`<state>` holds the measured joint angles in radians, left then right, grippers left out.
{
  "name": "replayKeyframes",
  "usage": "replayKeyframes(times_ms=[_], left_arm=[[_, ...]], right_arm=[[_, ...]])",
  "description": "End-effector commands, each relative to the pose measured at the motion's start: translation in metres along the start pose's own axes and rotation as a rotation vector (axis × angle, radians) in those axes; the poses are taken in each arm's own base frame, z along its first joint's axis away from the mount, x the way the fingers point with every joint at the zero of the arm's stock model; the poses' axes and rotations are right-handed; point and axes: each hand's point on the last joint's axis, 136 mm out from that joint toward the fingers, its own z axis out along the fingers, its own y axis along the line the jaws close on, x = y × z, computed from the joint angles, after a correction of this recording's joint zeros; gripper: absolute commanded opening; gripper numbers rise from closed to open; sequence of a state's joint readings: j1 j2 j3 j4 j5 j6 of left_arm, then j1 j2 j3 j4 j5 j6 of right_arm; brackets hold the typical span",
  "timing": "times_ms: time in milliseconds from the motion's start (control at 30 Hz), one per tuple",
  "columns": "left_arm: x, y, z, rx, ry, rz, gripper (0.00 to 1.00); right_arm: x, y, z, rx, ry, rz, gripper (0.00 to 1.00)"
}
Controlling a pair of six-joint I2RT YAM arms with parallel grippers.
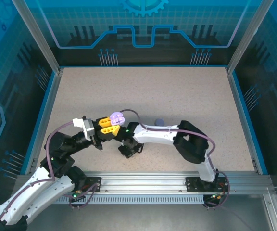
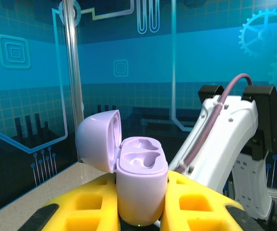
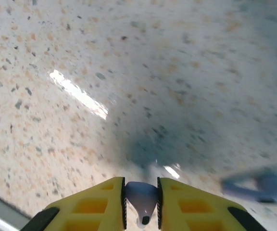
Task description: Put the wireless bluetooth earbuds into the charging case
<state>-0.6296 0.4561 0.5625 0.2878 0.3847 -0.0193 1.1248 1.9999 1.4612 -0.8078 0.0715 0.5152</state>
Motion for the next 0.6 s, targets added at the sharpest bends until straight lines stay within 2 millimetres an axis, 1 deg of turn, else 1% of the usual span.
replayKeyframes(times_ms=[0, 67, 167, 267, 400, 533, 567], left_arm=[[-0.012, -0.001, -0.003, -0.011, -0.032, 0.017, 0.00], [-0.010, 0.000, -0.002, -0.013, -0.028, 0.011, 0.00], [-0.003, 0.002, -0.001, -0.019, -0.012, -0.002, 0.00], [0.007, 0.005, 0.002, -0.022, 0.005, -0.025, 0.00], [0.018, 0.008, 0.008, -0.020, 0.011, -0.052, 0.00], [0.032, 0.012, 0.014, -0.017, 0.028, -0.066, 0.00], [0.035, 0.013, 0.016, -0.017, 0.032, -0.068, 0.00]], right_arm=[[-0.021, -0.015, -0.038, -0.044, -0.156, 0.033, 0.22], [-0.022, -0.026, -0.054, -0.057, -0.212, 0.054, 0.22], [-0.024, -0.047, -0.083, -0.071, -0.311, 0.082, 0.22], [-0.025, -0.066, -0.120, -0.097, -0.433, 0.088, 0.22], [-0.028, -0.079, -0.180, -0.145, -0.642, 0.055, 0.22], [-0.027, -0.082, -0.242, -0.191, -0.851, 0.004, 0.22], [-0.026, -0.082, -0.255, -0.196, -0.889, -0.007, 0.22]])
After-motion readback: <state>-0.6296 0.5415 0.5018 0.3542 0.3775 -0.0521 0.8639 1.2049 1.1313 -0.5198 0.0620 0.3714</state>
